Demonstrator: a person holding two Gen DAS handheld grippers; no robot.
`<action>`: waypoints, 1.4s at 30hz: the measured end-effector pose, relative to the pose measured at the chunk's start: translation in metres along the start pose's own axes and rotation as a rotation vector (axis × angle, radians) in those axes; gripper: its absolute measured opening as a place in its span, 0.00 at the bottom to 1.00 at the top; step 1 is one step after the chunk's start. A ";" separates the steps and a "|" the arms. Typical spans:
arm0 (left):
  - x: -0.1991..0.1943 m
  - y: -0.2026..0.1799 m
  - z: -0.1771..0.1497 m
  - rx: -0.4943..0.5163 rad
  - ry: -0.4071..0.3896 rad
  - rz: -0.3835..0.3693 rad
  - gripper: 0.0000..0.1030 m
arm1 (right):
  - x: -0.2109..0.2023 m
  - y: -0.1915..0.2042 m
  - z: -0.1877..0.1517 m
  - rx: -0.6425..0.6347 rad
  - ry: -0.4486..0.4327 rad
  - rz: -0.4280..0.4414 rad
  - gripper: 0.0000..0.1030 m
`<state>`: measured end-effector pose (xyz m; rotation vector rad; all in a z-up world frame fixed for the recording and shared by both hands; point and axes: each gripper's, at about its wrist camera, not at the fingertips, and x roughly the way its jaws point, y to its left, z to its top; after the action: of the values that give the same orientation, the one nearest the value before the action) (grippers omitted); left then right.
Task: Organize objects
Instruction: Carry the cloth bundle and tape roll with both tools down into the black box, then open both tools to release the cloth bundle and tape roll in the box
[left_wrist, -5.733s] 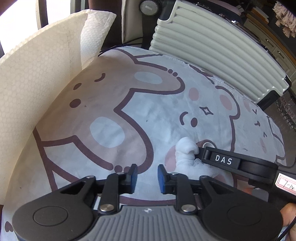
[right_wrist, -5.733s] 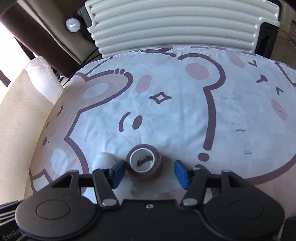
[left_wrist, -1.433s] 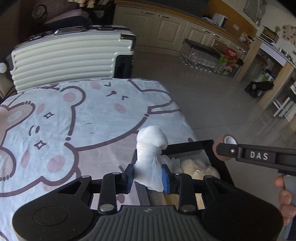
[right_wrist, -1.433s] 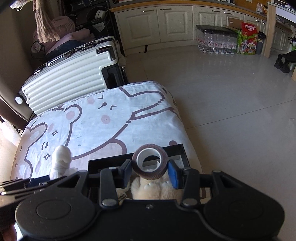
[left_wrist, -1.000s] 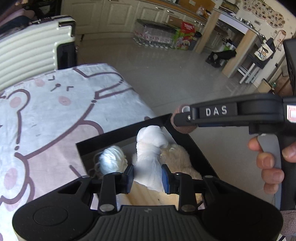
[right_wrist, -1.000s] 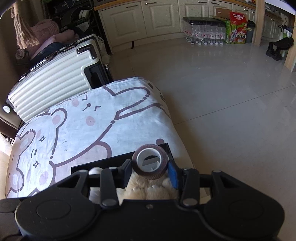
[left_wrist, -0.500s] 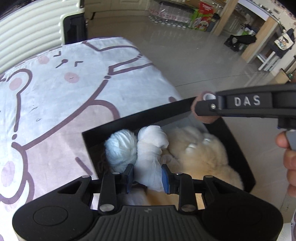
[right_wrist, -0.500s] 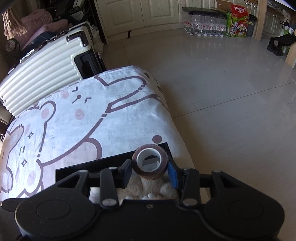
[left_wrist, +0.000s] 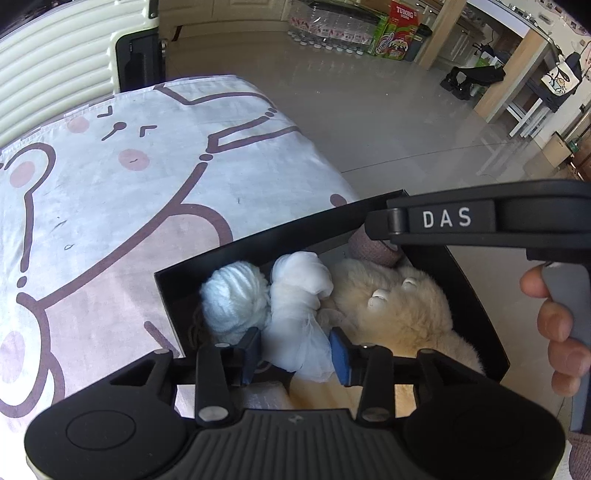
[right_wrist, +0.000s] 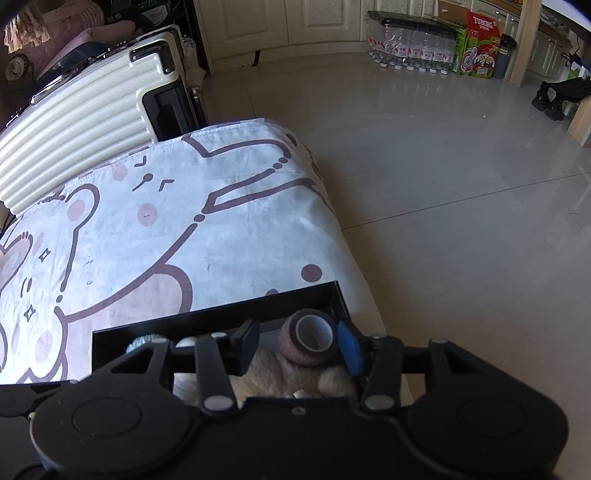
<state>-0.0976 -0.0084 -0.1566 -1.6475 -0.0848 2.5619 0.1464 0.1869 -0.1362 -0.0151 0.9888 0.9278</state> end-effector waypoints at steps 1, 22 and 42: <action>-0.001 0.001 0.000 -0.006 -0.001 -0.001 0.42 | -0.001 0.000 0.000 0.000 -0.002 -0.002 0.49; -0.044 0.004 -0.006 -0.048 -0.084 0.024 0.65 | -0.037 0.001 -0.006 0.007 -0.036 0.017 0.51; -0.112 0.011 -0.030 -0.108 -0.152 0.174 0.82 | -0.107 0.006 -0.032 -0.043 -0.115 0.019 0.60</action>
<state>-0.0246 -0.0312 -0.0689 -1.5555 -0.0969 2.8592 0.0970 0.1066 -0.0752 0.0114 0.8643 0.9567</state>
